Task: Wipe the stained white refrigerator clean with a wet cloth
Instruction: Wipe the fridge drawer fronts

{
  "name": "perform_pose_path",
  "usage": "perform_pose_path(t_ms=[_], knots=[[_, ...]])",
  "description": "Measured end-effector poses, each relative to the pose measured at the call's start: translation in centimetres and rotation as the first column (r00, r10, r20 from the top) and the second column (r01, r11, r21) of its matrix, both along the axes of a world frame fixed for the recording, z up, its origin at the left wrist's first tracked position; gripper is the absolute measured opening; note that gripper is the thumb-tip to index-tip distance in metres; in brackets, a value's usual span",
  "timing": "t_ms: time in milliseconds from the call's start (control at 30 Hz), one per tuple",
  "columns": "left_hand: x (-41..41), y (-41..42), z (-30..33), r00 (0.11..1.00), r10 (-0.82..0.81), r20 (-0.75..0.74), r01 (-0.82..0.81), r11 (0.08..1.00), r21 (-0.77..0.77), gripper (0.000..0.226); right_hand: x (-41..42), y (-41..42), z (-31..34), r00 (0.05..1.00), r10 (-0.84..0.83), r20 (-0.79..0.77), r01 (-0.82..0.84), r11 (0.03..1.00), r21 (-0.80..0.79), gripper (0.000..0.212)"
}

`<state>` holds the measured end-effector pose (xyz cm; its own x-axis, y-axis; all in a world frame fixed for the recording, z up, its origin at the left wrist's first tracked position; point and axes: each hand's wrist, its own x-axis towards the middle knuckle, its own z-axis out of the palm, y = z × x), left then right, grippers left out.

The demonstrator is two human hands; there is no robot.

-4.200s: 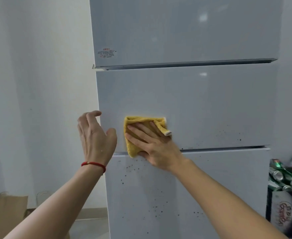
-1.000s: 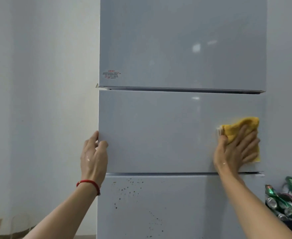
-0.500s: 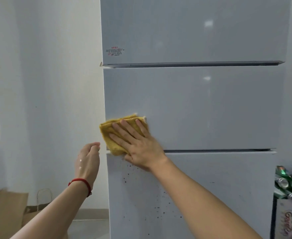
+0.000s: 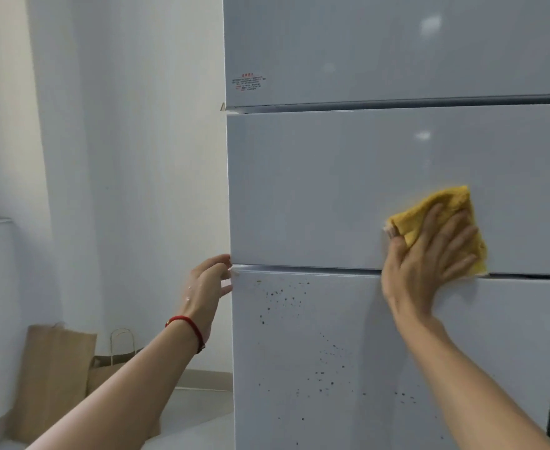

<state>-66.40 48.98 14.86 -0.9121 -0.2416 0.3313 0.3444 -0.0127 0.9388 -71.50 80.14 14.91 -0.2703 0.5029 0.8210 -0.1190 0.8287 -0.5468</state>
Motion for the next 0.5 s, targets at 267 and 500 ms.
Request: perform_pose_path(t_ms=[267, 500], knots=[[4.2, -4.7, -4.9, 0.978, 0.209, 0.022, -0.199, 0.954, -0.224, 0.043, -1.2, -21.3, -2.5, 0.844, 0.492, 0.212, -0.496, 0.567, 0.658, 0.053], [13.3, -14.2, -10.8, 0.794, 0.591, 0.145, -0.442, 0.724, -0.529, 0.052, 8.0, -33.4, -10.8, -0.355, 0.932, -0.073, -0.669, -0.308, -0.676, 0.051]])
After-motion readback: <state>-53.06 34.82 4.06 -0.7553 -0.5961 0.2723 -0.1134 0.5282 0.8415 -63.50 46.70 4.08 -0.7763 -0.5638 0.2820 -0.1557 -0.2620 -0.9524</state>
